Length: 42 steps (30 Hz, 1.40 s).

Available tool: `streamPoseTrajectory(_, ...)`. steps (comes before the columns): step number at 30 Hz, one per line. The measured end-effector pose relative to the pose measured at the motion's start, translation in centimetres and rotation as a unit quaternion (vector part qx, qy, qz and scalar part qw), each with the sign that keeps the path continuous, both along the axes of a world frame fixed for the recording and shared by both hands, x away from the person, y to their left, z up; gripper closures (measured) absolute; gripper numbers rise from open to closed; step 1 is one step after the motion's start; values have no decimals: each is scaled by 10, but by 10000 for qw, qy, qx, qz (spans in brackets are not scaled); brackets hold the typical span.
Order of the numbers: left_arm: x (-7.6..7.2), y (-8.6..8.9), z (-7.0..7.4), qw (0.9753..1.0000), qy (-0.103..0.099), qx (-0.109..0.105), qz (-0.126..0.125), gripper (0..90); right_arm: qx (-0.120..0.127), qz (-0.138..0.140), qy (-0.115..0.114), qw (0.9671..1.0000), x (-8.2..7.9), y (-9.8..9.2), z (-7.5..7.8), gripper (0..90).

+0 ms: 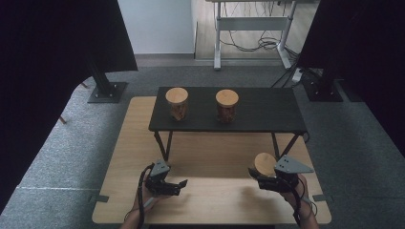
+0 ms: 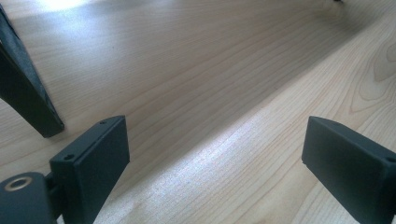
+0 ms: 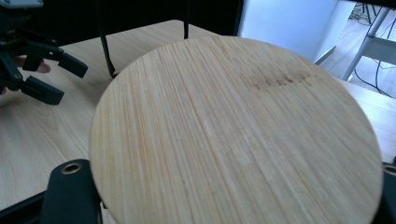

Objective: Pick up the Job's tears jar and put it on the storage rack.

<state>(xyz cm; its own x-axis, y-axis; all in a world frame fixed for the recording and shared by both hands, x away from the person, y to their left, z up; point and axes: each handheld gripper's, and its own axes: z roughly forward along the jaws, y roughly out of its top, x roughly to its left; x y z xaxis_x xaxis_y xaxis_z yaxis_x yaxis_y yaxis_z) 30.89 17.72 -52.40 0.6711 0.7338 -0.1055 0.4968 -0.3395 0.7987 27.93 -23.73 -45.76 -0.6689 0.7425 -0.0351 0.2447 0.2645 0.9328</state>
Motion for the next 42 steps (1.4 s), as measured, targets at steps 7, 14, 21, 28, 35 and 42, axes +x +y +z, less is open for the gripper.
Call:
streamPoseTrajectory(7, 0, -1, 0, 10000, -1, 7, -5, 72, -25, -22, 2, 10000, -1, -3, 4, 247)
streamPoseTrajectory(14, 0, 1, 0, 10000, -3, 4, 12, 72, -85, -4, -25, 10000, 0, -2, 11, 247)
streamPoseTrajectory(21, 0, 1, 0, 10000, -4, -1, 21, 72, -90, 30, -45, 9999, 2, -1, 18, 247)
streamPoseTrajectory(28, 0, 1, 0, 10000, -4, -2, 22, 72, -80, 58, -36, 9999, 5, -1, 21, 247)
streamPoseTrajectory(35, 0, 1, 0, 10000, -5, 6, 24, 72, -6, 88, -36, 10000, 6, -3, 25, 247)
streamPoseTrajectory(42, 0, 1, 1, 10000, -12, 6, 25, 72, -20, 103, -84, 9999, 6, -3, 34, 247)
